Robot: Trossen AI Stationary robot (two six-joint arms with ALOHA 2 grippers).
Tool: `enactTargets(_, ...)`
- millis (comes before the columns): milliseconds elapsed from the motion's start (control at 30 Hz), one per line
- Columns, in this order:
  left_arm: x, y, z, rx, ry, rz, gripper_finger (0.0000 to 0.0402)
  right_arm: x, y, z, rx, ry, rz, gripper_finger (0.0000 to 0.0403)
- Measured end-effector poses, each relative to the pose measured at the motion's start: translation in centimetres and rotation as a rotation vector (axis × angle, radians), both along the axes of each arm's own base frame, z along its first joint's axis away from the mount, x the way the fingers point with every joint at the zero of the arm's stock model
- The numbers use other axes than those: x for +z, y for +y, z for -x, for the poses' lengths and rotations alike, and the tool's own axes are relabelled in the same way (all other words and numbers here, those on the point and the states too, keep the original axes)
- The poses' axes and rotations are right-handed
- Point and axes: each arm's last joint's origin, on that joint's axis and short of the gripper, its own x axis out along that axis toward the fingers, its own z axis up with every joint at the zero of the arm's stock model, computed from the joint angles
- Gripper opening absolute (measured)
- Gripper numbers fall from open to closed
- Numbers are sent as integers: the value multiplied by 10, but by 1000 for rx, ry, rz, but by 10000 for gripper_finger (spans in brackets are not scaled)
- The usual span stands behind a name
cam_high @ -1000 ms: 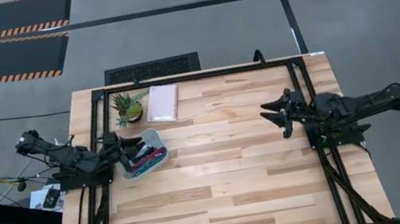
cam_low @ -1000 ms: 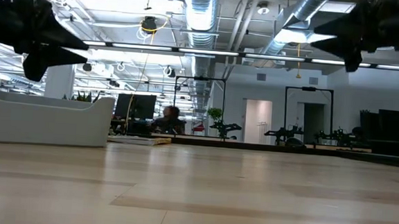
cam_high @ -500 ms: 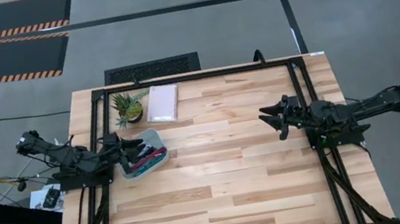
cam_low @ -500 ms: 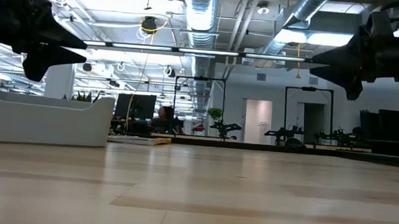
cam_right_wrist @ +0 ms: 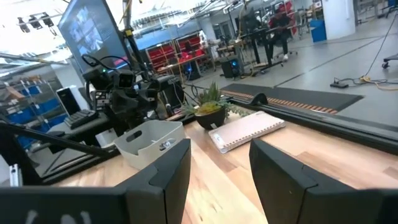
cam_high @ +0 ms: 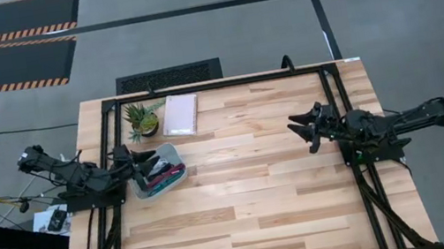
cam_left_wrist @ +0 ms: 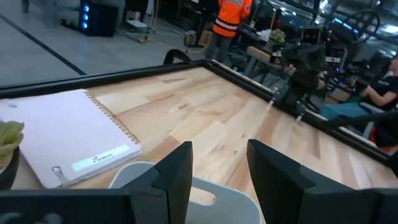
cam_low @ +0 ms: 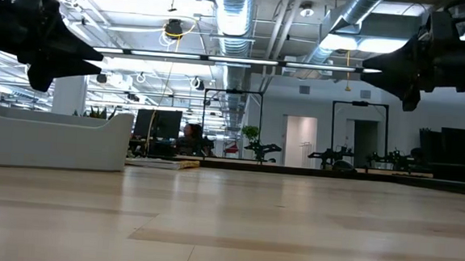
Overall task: Pick and place USB-C Cables
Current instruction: Return to Home Position
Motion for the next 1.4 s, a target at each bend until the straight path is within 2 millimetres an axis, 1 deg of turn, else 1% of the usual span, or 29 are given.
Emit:
enactTargets(100,0,0,0,-10,7,-11,143,0,0,0,1,1,0,188)
enactTargets(200,0,0,0,-11,5,-7,143,-2,2,-1,50,25,11,188)
enactTargets(267,0,-1,0,-17,-28,59,143,-2,3,-1,98,20,16,188)
enactTargets(300,1,-1,-1,-20,-34,60,143,-1,4,-1,125,11,19,188)
enactTargets(367,3,-1,-1,-39,-21,-16,143,3,6,-1,187,-23,28,188)
enactTargets(467,15,-4,-3,-111,-85,-98,143,12,8,0,273,-122,57,188)
enactTargets(533,26,-6,-4,-227,-139,-179,143,22,10,2,318,-221,103,188)
enactTargets(600,37,-8,-1,-329,-193,-250,143,33,10,8,330,-342,134,188)
enactTargets(700,52,-6,5,-366,-260,-303,143,47,10,20,316,-502,173,188)
enactTargets(767,58,-5,9,-385,-288,-341,143,52,10,26,309,-528,190,188)
enactTargets(867,62,-5,11,-404,-292,-376,143,58,10,33,310,-486,166,188)
enactTargets(933,62,-5,11,-420,-282,-382,143,59,9,37,295,-416,111,188)
enactTargets(1000,57,-6,10,-437,-259,-376,143,57,9,40,267,-352,75,188)
enactTargets(1167,43,-10,5,-494,-228,-356,143,53,6,38,183,-282,101,188)
enactTargets(1300,25,-12,0,-500,-210,-323,143,35,5,32,167,-204,89,188)
enactTargets(1400,5,-14,-4,-508,-164,-318,143,23,5,28,174,-176,51,189)
